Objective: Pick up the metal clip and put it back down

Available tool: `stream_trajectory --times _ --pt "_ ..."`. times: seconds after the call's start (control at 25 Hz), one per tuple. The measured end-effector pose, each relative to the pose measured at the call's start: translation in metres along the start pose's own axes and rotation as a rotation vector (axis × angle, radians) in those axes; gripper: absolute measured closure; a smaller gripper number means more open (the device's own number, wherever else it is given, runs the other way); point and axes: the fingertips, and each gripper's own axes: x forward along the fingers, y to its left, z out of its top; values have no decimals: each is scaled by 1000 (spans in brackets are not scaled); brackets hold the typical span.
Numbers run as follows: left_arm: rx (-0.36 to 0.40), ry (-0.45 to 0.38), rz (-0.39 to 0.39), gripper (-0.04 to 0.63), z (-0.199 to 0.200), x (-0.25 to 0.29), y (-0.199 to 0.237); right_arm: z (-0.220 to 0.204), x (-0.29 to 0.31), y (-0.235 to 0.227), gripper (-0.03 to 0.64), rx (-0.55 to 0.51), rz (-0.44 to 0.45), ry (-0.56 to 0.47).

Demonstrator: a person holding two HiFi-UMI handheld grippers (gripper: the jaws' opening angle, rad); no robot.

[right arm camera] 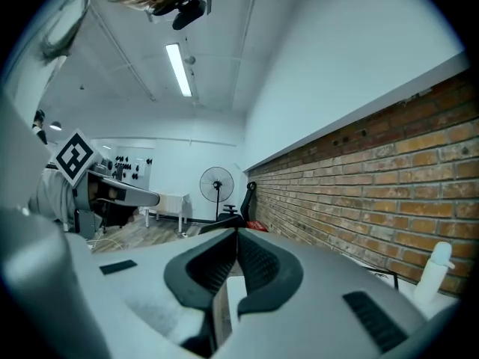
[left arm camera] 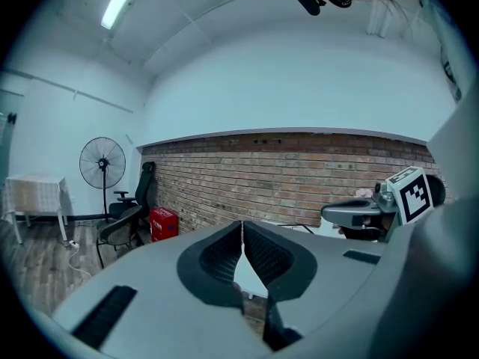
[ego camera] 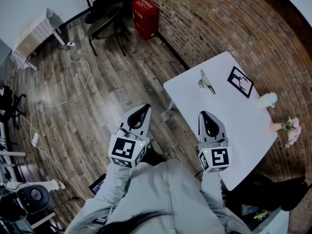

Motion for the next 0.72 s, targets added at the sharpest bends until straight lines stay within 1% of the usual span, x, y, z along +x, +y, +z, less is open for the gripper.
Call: stream_trajectory --times 0.16,0.32,0.56,0.72 --pt "0 9 -33 561 3 14 39 1 30 4 592 11 -61 24" --pt "-5 26 -63 561 0 24 67 -1 47 7 592 18 -116 51" --pt "-28 48 -96 561 -8 45 86 -15 63 3 592 23 -154 112" --pt "-37 73 -114 561 -15 71 92 -24 82 -10 592 28 -159 128"
